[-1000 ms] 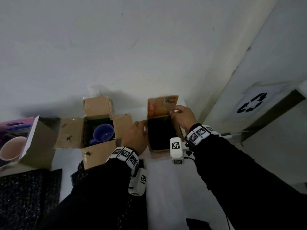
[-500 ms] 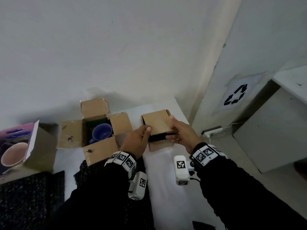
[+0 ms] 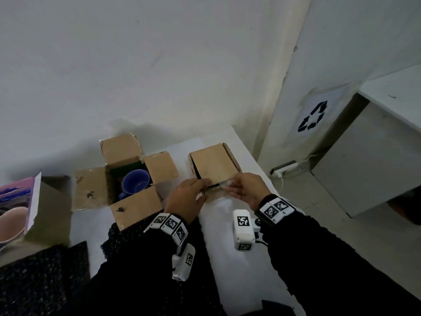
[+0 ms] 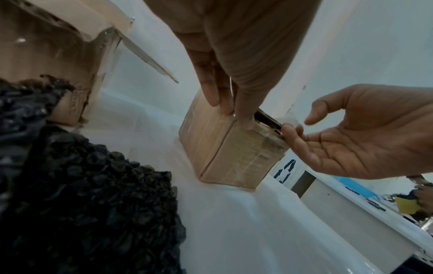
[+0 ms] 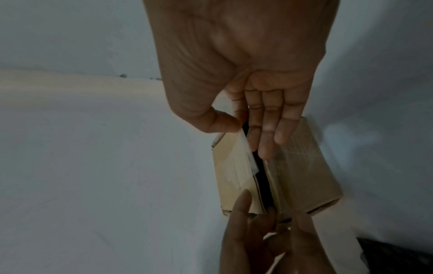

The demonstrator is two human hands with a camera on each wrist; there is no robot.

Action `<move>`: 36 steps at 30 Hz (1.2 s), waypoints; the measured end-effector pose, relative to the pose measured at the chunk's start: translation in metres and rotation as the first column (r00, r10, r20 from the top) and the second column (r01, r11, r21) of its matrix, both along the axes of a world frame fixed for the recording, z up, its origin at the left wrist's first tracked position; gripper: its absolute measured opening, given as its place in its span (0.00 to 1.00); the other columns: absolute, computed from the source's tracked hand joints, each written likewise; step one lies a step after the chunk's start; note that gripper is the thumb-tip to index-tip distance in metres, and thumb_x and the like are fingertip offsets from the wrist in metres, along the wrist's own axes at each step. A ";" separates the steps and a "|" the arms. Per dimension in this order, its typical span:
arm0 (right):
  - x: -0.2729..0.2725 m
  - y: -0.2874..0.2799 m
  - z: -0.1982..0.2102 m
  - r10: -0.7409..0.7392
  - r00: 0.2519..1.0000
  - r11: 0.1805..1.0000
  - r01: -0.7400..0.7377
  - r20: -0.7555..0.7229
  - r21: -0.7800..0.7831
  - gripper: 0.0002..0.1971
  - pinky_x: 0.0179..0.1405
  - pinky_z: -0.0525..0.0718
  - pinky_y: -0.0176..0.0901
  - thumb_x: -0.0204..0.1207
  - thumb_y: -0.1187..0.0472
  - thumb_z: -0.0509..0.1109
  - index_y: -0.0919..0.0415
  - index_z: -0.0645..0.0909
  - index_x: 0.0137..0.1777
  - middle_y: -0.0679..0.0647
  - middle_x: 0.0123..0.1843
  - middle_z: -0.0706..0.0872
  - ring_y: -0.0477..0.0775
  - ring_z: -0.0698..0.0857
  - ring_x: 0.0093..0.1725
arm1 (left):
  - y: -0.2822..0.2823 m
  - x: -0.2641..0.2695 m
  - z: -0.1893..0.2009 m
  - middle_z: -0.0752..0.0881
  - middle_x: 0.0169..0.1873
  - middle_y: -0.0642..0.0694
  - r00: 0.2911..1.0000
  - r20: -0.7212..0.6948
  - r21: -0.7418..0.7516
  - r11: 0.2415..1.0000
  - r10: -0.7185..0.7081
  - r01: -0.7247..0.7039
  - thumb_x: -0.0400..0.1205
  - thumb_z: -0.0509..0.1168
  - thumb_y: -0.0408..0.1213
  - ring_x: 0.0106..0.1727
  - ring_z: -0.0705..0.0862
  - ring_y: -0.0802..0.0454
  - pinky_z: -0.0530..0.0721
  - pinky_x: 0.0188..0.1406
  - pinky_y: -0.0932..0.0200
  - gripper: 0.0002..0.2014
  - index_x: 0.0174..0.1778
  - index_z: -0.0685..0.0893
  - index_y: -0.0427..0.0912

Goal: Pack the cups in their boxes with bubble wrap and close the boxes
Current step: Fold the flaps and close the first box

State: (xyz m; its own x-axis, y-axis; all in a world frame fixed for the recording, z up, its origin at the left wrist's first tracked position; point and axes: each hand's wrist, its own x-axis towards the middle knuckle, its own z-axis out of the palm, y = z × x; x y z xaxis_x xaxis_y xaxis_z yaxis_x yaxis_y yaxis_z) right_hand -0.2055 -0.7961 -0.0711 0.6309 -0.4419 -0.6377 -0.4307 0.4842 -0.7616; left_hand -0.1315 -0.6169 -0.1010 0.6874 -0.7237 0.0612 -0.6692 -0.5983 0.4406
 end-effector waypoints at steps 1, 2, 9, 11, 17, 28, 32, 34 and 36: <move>0.001 -0.001 0.000 -0.025 1.000 0.999 0.026 -0.002 0.041 0.02 0.39 0.85 0.44 0.73 0.68 0.64 0.64 0.78 0.43 0.59 0.35 0.87 0.55 0.89 0.36 | 0.000 0.001 -0.003 0.84 0.53 0.50 1.000 0.018 -0.005 1.000 -0.010 0.010 0.79 0.67 0.38 0.55 0.82 0.47 0.81 0.48 0.55 0.20 0.68 0.80 0.52; 0.001 -0.002 0.001 -0.040 0.999 0.997 0.040 -0.002 0.063 0.03 0.39 0.85 0.44 0.75 0.63 0.65 0.63 0.78 0.42 0.59 0.35 0.87 0.55 0.88 0.36 | 0.000 0.001 -0.004 0.84 0.52 0.49 0.999 0.034 -0.011 1.000 -0.019 0.020 0.78 0.68 0.37 0.53 0.82 0.47 0.82 0.46 0.55 0.20 0.67 0.81 0.52; 0.008 0.004 -0.010 -0.053 0.998 0.996 0.055 0.032 -0.065 0.19 0.29 0.81 0.41 0.67 0.68 0.82 0.58 0.70 0.34 0.62 0.35 0.84 0.51 0.84 0.27 | 0.000 0.006 -0.013 0.85 0.50 0.49 0.998 0.028 -0.096 0.994 -0.048 0.050 0.78 0.70 0.36 0.45 0.85 0.48 0.86 0.44 0.53 0.18 0.64 0.82 0.49; 0.003 0.006 -0.014 -0.087 0.992 0.994 0.092 0.089 -0.064 0.21 0.30 0.83 0.41 0.67 0.71 0.81 0.56 0.68 0.36 0.63 0.38 0.85 0.52 0.88 0.30 | -0.003 0.008 -0.013 0.86 0.52 0.48 0.998 -0.054 -0.159 0.987 0.015 -0.024 0.77 0.71 0.37 0.42 0.86 0.49 0.87 0.45 0.51 0.19 0.64 0.81 0.48; -0.014 0.007 -0.039 -0.087 0.994 0.971 0.100 0.069 -0.215 0.22 0.36 0.85 0.47 0.66 0.68 0.82 0.56 0.68 0.37 0.66 0.41 0.84 0.62 0.87 0.40 | -0.007 0.008 -0.015 0.84 0.47 0.50 0.992 -0.104 -0.256 0.962 0.075 -0.099 0.75 0.74 0.36 0.34 0.81 0.58 0.87 0.41 0.52 0.17 0.60 0.83 0.48; -0.016 0.010 -0.065 -0.043 0.987 0.864 0.113 0.152 -0.490 0.23 0.42 0.88 0.64 0.61 0.54 0.85 0.56 0.69 0.35 0.70 0.35 0.85 0.72 0.87 0.38 | -0.019 0.018 -0.021 0.77 0.57 0.46 0.982 0.134 -0.186 0.977 0.131 -0.105 0.69 0.71 0.63 0.56 0.75 0.44 0.80 0.53 0.50 0.21 0.45 0.84 0.49; -0.014 0.004 -0.070 -0.022 0.989 0.814 0.102 0.145 -0.572 0.26 0.33 0.85 0.52 0.61 0.49 0.86 0.59 0.69 0.34 0.60 0.28 0.82 0.56 0.84 0.28 | -0.029 0.017 -0.022 0.77 0.55 0.44 0.981 0.101 -0.152 0.977 0.165 -0.149 0.66 0.74 0.62 0.56 0.74 0.43 0.69 0.55 0.57 0.23 0.45 0.81 0.48; -0.017 -0.004 -0.071 -0.008 0.999 0.742 0.037 0.047 -0.670 0.30 0.32 0.80 0.47 0.57 0.40 0.84 0.60 0.71 0.35 0.51 0.27 0.78 0.49 0.77 0.26 | -0.030 0.016 -0.023 0.76 0.57 0.44 0.981 0.071 -0.150 0.974 0.179 -0.167 0.65 0.78 0.56 0.57 0.73 0.42 0.66 0.56 0.58 0.22 0.46 0.81 0.47; -0.021 -0.014 -0.075 0.033 0.999 0.705 -0.011 0.017 -0.709 0.30 0.34 0.80 0.46 0.56 0.40 0.85 0.59 0.72 0.40 0.50 0.30 0.80 0.49 0.78 0.29 | -0.031 0.014 -0.024 0.75 0.57 0.44 0.981 0.073 -0.143 0.976 0.178 -0.167 0.65 0.77 0.55 0.58 0.72 0.42 0.66 0.57 0.58 0.22 0.46 0.81 0.47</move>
